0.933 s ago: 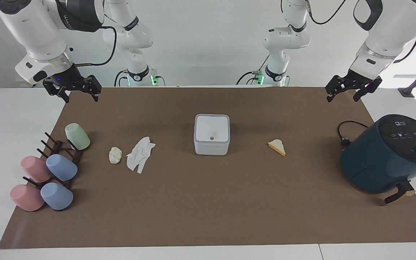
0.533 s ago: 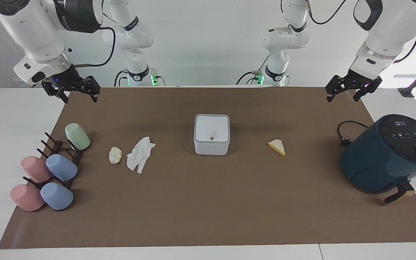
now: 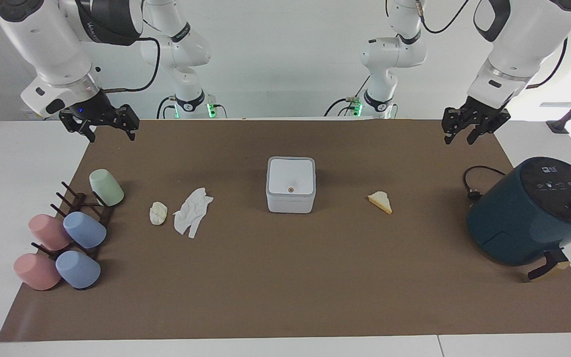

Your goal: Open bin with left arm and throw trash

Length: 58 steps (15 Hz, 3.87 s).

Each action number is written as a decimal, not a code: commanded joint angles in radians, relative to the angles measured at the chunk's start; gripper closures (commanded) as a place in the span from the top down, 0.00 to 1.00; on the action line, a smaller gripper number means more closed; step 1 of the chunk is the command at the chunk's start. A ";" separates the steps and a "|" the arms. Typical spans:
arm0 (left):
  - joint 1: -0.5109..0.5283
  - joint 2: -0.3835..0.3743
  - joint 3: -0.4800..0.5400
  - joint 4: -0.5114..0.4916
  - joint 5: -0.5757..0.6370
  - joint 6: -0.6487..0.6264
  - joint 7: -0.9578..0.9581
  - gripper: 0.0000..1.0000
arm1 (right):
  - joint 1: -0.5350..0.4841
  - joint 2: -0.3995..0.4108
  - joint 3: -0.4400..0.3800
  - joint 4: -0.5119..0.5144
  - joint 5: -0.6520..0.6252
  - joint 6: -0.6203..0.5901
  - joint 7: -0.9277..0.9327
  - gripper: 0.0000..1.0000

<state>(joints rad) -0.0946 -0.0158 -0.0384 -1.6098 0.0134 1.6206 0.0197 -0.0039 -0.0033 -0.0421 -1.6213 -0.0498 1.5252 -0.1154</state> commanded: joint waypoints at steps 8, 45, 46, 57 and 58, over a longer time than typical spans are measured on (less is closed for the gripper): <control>-0.310 -0.009 0.006 -0.208 -0.073 0.355 -0.223 0.00 | -0.002 0.003 -0.004 -0.006 0.041 0.041 -0.006 1.00; -0.073 -0.115 0.018 -0.254 -0.070 0.142 -0.221 1.00 | -0.004 0.203 -0.001 -0.514 0.080 0.831 -0.127 0.00; -0.050 -0.112 0.018 -0.230 -0.066 0.127 -0.209 1.00 | -0.004 0.209 -0.001 -0.476 0.080 0.787 -0.135 0.00; 0.062 0.004 0.020 0.080 -0.018 -0.137 -0.069 1.00 | 0.405 0.218 0.027 -0.009 0.157 0.297 0.608 0.00; 0.059 0.002 0.020 0.076 -0.024 -0.121 -0.069 1.00 | 0.433 0.218 0.025 -0.018 0.216 0.341 0.710 0.00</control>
<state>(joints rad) -0.0437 -0.0505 -0.0087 -1.5888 -0.0249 1.5298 -0.0629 0.3937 0.1910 -0.0089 -1.6502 0.0919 1.8199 0.4484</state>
